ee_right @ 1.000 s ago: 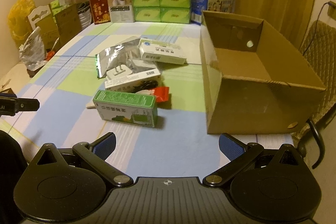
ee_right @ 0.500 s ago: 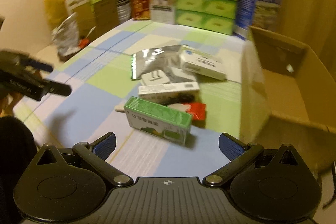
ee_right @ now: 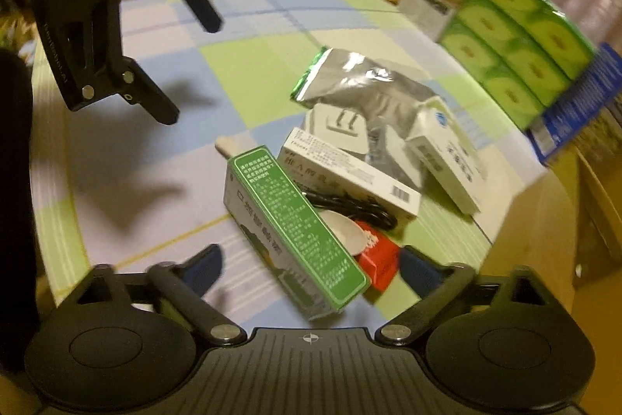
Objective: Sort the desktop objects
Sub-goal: 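Grasp the green-and-white medicine box with the right tool while the left tool approaches the white spoon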
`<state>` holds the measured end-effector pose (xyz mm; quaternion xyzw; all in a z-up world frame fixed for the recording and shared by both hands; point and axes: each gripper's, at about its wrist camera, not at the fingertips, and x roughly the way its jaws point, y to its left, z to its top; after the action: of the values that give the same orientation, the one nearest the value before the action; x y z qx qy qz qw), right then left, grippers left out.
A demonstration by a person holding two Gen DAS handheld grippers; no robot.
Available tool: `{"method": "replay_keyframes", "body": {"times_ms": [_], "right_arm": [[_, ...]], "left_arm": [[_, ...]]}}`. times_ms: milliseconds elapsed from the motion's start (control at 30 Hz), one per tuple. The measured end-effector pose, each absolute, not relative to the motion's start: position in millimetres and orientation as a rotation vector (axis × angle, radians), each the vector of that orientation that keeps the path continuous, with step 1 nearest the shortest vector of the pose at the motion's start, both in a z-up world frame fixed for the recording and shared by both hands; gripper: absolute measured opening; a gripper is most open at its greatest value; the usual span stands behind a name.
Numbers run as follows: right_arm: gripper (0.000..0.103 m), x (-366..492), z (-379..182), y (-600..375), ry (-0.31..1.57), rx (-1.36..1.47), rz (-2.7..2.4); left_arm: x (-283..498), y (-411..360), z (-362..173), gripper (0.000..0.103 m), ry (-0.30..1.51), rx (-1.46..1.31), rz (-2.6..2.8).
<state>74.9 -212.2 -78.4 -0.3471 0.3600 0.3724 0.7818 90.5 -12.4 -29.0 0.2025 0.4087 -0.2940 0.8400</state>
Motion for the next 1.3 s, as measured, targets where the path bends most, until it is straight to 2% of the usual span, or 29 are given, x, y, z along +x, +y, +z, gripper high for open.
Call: {"method": "replay_keyframes", "body": {"times_ms": [133, 300, 400, 600, 833, 1033, 1200, 1300], "right_arm": [[0.083, 88.6, -93.0, -200.1, 0.794, -0.84, 0.852], [0.053, 94.4, -101.3, -197.3, 0.842, -0.864, 0.847], [0.043, 93.8, -97.1, -201.3, 0.882, -0.81, 0.837], [0.031, 88.8, -84.7, -214.2, 0.97, -0.652, 0.764], [0.027, 74.6, -76.5, -240.1, 1.029, -0.46, 0.609], [0.027, 69.6, -72.8, -258.6, 1.046, -0.322, 0.53], [0.027, 62.2, -71.3, -265.5, 1.05, -0.277, 0.493], [0.027, 60.5, -71.1, -270.9, 1.05, -0.26, 0.458]], "left_arm": [[99.7, -21.1, -41.6, 0.094, 0.868, 0.476, -0.682], [107.6, -28.2, -51.0, 0.094, 0.875, 0.486, -0.728], [110.2, -31.3, -55.9, 0.094, 0.882, 0.485, -0.748], [112.5, -44.1, -65.0, 0.083, 0.894, 0.509, -0.8], [121.5, -57.9, -71.4, 0.079, 0.892, 0.53, -0.823], [134.9, -66.0, -78.4, 0.056, 0.934, 0.492, -0.834], [130.8, -80.7, -79.6, 0.051, 0.915, 0.489, -0.862], [130.7, -91.9, -83.3, 0.044, 0.914, 0.5, -0.865]]}}
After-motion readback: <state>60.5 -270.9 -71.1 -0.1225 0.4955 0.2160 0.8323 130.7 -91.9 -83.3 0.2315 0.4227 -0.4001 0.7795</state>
